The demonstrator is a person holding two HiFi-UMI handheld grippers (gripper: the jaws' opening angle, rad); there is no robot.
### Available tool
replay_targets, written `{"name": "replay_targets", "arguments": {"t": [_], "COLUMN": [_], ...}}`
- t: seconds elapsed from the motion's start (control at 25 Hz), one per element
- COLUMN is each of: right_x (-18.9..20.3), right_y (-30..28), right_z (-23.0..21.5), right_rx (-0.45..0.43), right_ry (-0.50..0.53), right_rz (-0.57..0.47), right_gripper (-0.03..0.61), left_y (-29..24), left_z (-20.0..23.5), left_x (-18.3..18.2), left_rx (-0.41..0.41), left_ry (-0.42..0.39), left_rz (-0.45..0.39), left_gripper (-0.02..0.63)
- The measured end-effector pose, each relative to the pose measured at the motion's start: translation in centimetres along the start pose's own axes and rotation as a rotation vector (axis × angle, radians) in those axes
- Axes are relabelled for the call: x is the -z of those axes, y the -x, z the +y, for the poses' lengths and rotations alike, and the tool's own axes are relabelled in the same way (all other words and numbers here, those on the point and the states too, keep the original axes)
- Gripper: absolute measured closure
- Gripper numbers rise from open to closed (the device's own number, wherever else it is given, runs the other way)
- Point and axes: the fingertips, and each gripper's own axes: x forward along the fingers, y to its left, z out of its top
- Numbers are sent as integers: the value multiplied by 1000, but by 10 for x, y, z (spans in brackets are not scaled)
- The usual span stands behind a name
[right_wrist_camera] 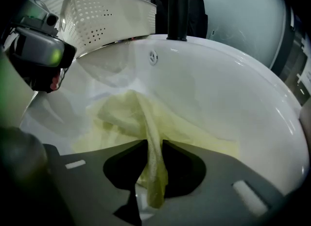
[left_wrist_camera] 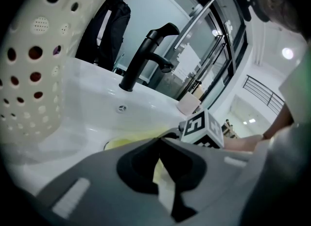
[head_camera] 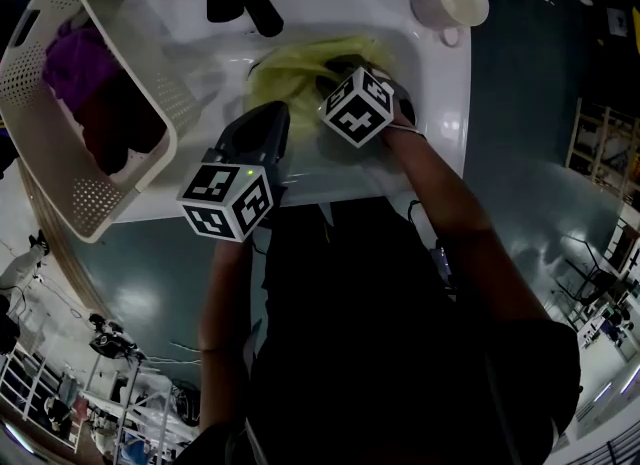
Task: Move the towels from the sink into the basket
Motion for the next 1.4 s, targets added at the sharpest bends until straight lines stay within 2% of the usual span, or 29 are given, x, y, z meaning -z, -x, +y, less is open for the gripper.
{"name": "replay_targets", "arguments": {"t": [0.08, 0.12, 0.4, 0.92, 1.4], "right_x": [1, 2, 5, -20, -37], "right_y": [0, 0, 3, 47, 107], "right_z": [0, 0, 5, 10, 13], "right_rx": [1, -5, -57, -20, 32], "right_ry": [-15, -27, -74, -99, -123], "right_rz": [9, 12, 27, -104, -196], "right_gripper": [554, 565, 572, 574, 574], "left_y": [1, 1, 9, 30, 58], "left_z": [-2, -2, -3, -10, -34], "left_x": [0, 0, -3, -7, -15], "left_rx": [6, 6, -5, 1, 33], "left_ry": [4, 4, -2, -5, -50], "left_rz": [-4, -6, -20, -59, -108], "left_gripper": [606, 606, 606, 606, 604]}}
